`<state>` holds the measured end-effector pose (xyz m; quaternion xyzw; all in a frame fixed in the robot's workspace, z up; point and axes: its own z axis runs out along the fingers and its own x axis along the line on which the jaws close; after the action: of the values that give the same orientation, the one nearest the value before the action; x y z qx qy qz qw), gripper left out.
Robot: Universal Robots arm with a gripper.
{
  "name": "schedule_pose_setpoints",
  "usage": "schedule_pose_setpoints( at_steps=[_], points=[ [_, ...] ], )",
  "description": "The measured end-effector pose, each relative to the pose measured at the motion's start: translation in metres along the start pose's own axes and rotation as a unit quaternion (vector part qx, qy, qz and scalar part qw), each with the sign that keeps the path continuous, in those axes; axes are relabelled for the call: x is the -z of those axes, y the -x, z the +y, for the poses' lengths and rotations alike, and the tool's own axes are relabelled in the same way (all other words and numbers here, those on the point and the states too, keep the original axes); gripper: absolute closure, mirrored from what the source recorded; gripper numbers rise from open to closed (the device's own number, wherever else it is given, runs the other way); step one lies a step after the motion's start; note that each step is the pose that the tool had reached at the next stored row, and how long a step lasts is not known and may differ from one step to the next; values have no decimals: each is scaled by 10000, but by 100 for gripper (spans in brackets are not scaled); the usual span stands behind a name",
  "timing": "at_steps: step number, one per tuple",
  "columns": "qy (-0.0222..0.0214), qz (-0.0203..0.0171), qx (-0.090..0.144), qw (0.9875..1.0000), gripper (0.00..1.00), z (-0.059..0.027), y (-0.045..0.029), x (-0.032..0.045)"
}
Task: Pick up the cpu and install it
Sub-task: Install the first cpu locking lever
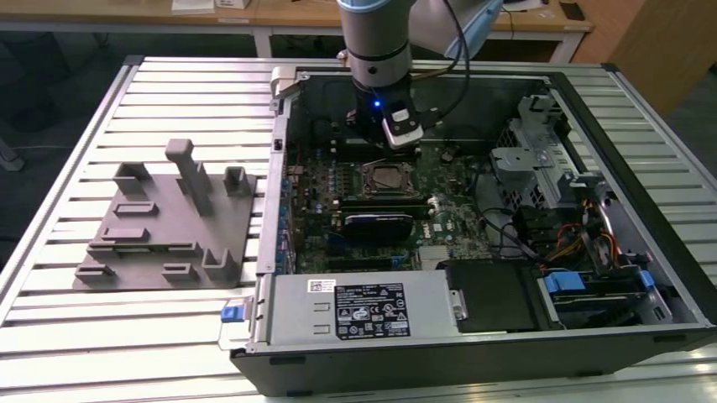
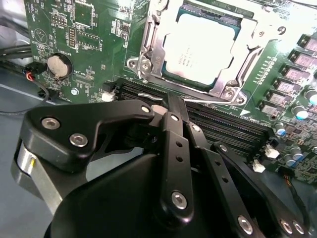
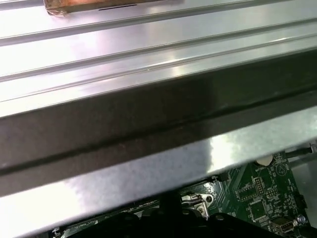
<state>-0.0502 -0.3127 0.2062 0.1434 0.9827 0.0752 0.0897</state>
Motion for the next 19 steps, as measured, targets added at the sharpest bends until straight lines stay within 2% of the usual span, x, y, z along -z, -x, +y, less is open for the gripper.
schedule_pose_setpoints(
  at_steps=[3,9,15,19],
  points=[
    [-12,-27,3,10000,89,3,-7,-8],
    [-12,-32,-13,10000,89,3,-8,-14],
    [-45,-88,-208,9997,89,8,-15,-37],
    [-43,-89,-224,9997,89,11,-19,-53]
  ],
)
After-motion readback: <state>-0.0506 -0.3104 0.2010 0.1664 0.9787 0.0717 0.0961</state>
